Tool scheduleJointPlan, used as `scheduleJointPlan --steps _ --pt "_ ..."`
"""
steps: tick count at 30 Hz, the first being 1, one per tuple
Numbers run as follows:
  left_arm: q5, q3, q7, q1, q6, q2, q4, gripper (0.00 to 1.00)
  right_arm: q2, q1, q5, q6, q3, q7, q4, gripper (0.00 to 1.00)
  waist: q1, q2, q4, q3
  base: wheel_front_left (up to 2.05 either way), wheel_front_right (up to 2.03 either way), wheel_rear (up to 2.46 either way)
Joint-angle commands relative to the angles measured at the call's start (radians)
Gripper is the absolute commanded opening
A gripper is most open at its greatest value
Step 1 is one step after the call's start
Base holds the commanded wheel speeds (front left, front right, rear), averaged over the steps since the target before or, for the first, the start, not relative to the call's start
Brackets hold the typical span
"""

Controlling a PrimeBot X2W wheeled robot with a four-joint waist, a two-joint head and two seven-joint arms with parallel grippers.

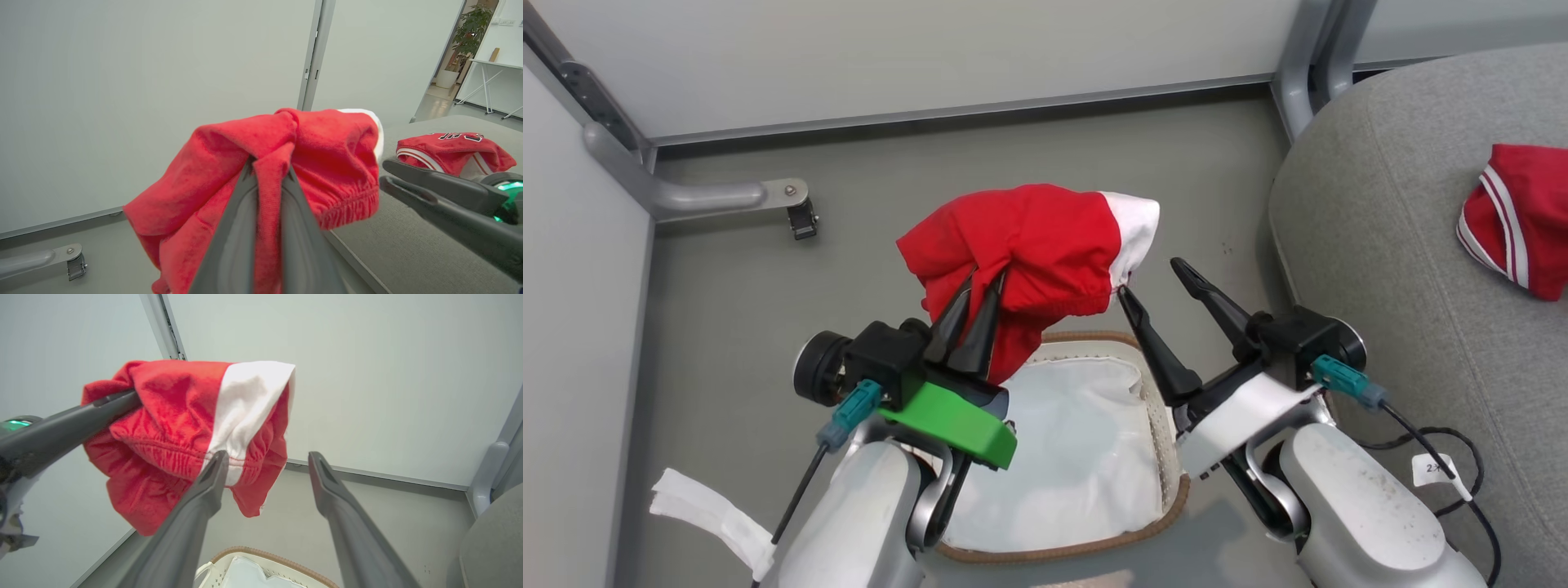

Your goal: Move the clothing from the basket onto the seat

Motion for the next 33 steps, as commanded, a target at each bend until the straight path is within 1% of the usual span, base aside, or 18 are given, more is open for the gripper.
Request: scheduleJointPlan --steps 1,7,11,19,24,33 --pt "-0.008 -0.005 -0.003 -0.011 -0.001 0.002 -0.005 0.00 -0.011 -0.018 0.018 -0.001 0.024 -0.002 0.004 1.00 0.0000 0.0000 0.009 0.003 0.00 0.00 0.00" --pt "-0.018 -0.032 -0.003 -0.023 0.004 0.002 -0.013 0.00 -0.041 -0.075 0.073 -0.001 0.118 -0.002 0.035 1.00 0.0000 0.0000 0.029 0.014 0.00 0.00 0.00" --pt "-0.024 -0.050 -0.003 -0.027 0.006 0.002 -0.015 0.00 -0.055 -0.109 0.080 -0.001 0.161 -0.002 0.053 1.00 0.0000 0.0000 0.041 0.022 0.00 0.00 0.00" --pt "-0.042 -0.091 -0.003 -0.032 0.004 0.002 -0.014 0.00 -0.058 -0.162 0.028 -0.001 0.194 -0.002 0.102 1.00 0.0000 0.0000 0.062 0.034 0.00 0.00 0.00" --pt "-0.059 -0.125 -0.003 -0.037 0.000 0.002 -0.010 0.00 -0.047 -0.190 0.008 -0.001 0.216 -0.002 0.127 1.00 0.0000 0.0000 0.073 0.038 0.00 0.00 0.00" --pt "-0.094 -0.180 -0.003 -0.058 -0.006 0.002 0.003 0.00 -0.067 -0.239 -0.064 -0.001 0.286 -0.002 0.174 1.00 0.0000 0.0000 0.092 0.046 0.00 0.00 0.00"
